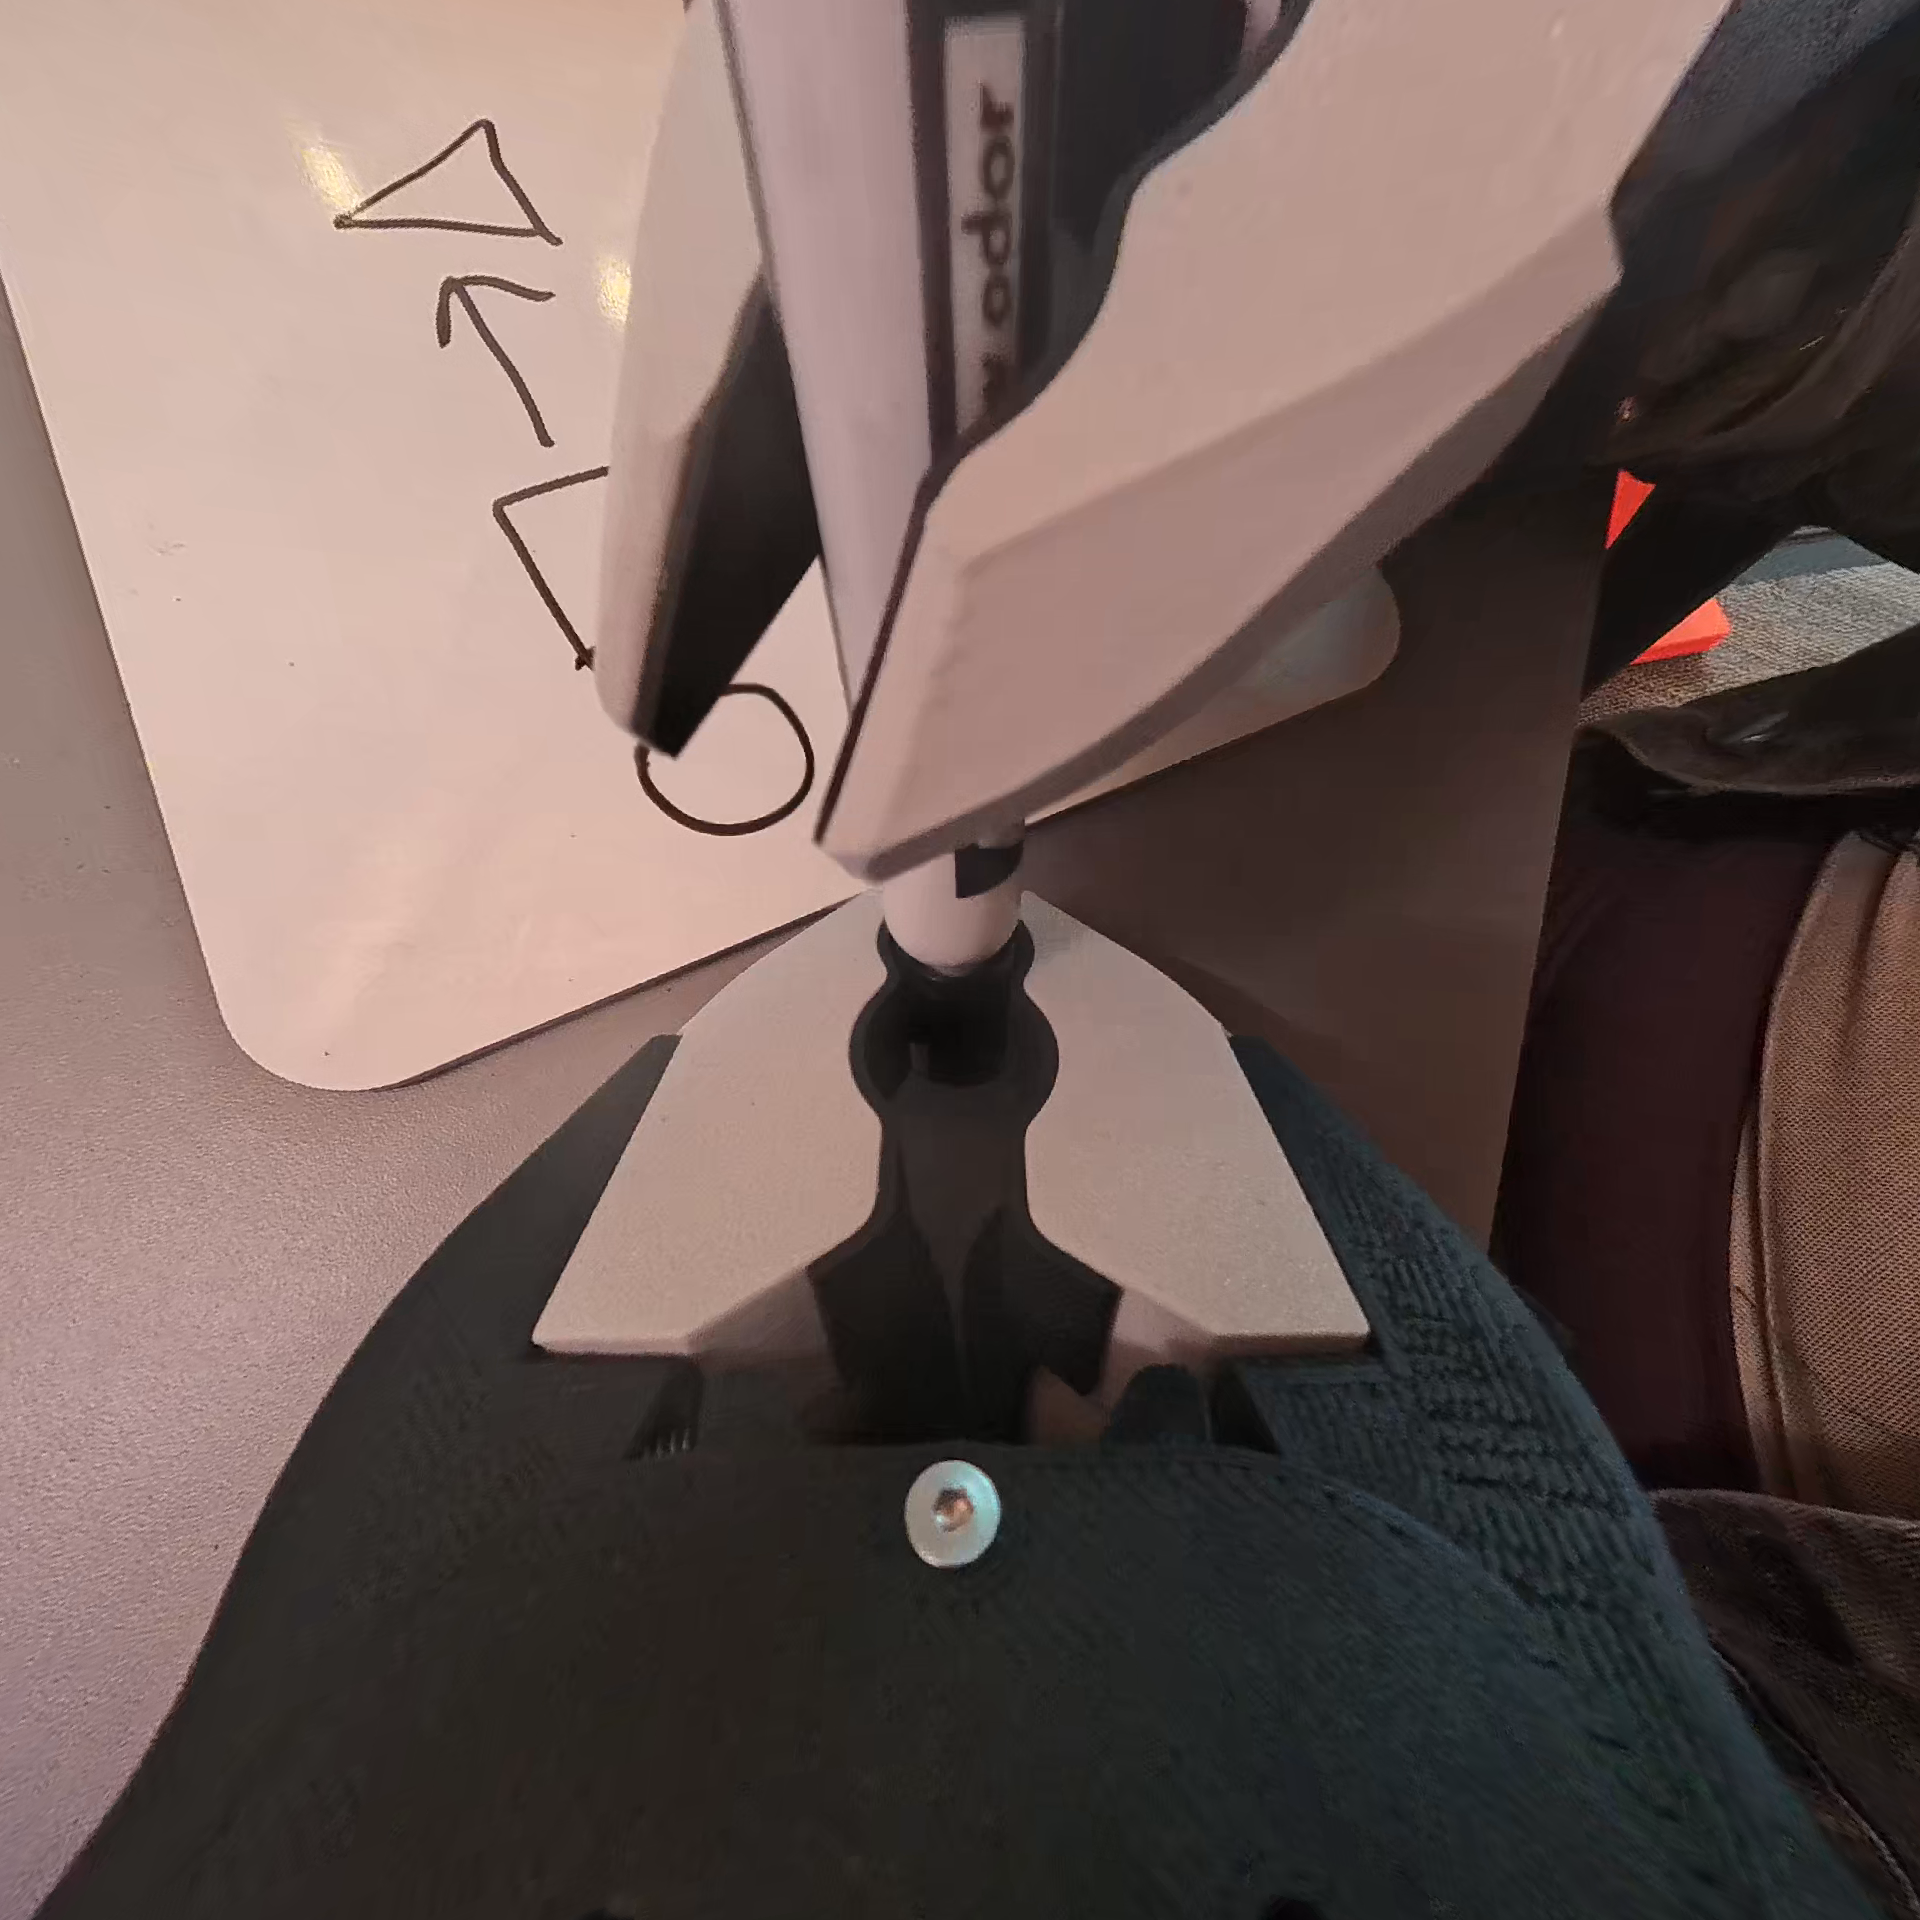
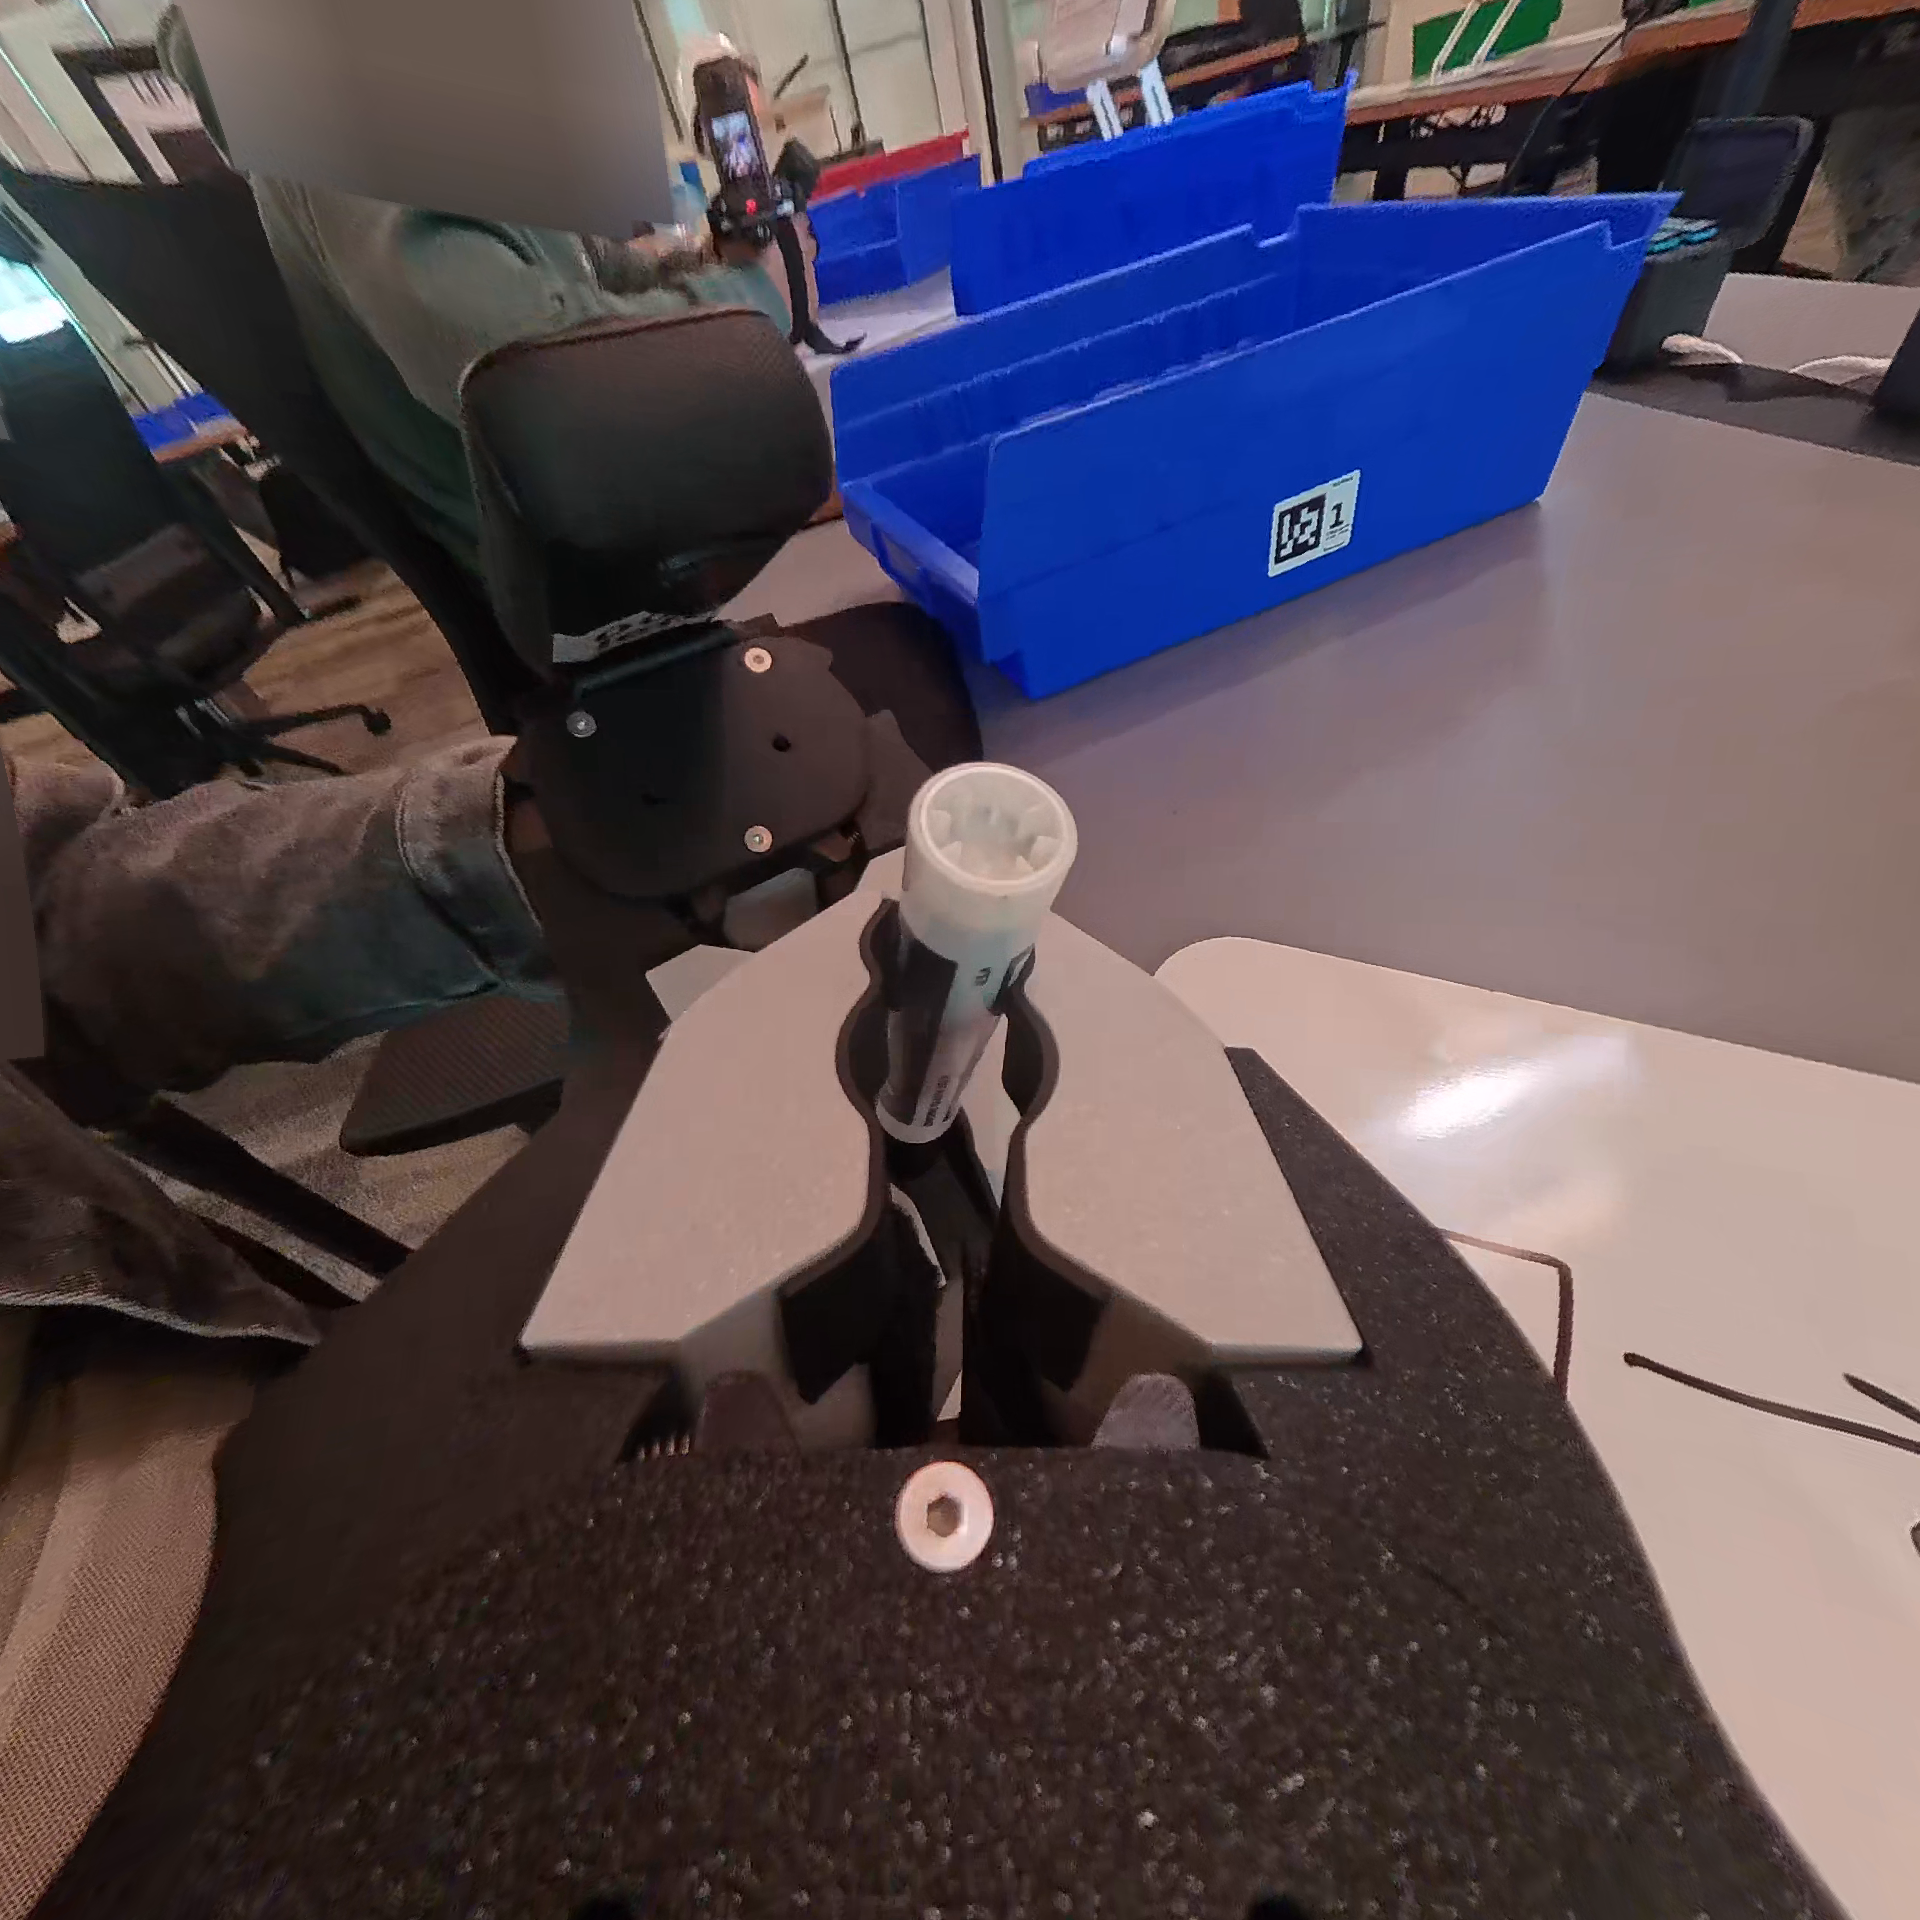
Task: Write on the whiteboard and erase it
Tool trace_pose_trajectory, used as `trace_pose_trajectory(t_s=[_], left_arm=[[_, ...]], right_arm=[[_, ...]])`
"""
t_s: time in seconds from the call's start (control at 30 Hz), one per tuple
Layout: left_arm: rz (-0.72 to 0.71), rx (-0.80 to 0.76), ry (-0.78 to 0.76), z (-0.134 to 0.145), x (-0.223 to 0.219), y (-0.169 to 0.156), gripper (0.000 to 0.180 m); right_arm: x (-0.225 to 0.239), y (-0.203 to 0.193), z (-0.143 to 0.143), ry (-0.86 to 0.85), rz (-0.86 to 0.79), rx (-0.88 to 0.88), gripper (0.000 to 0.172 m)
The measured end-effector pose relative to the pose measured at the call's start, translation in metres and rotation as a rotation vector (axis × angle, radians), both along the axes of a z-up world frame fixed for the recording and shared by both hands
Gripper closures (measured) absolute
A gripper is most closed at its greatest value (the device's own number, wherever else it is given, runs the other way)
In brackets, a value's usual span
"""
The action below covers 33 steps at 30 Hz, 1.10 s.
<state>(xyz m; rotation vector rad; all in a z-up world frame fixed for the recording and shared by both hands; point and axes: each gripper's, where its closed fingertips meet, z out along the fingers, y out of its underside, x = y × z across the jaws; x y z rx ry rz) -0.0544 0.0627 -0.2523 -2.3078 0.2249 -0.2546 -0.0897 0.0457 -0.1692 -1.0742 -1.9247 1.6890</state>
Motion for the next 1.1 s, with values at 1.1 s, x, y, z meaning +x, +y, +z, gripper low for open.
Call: trace_pose_trajectory(t_s=[1.1], left_arm=[[0.061,0.140,-0.045,0.021,-0.009,0.002,0.131]], right_arm=[[-0.002,0.014,0.015,0.008,0.019,-0.273,0.154]])
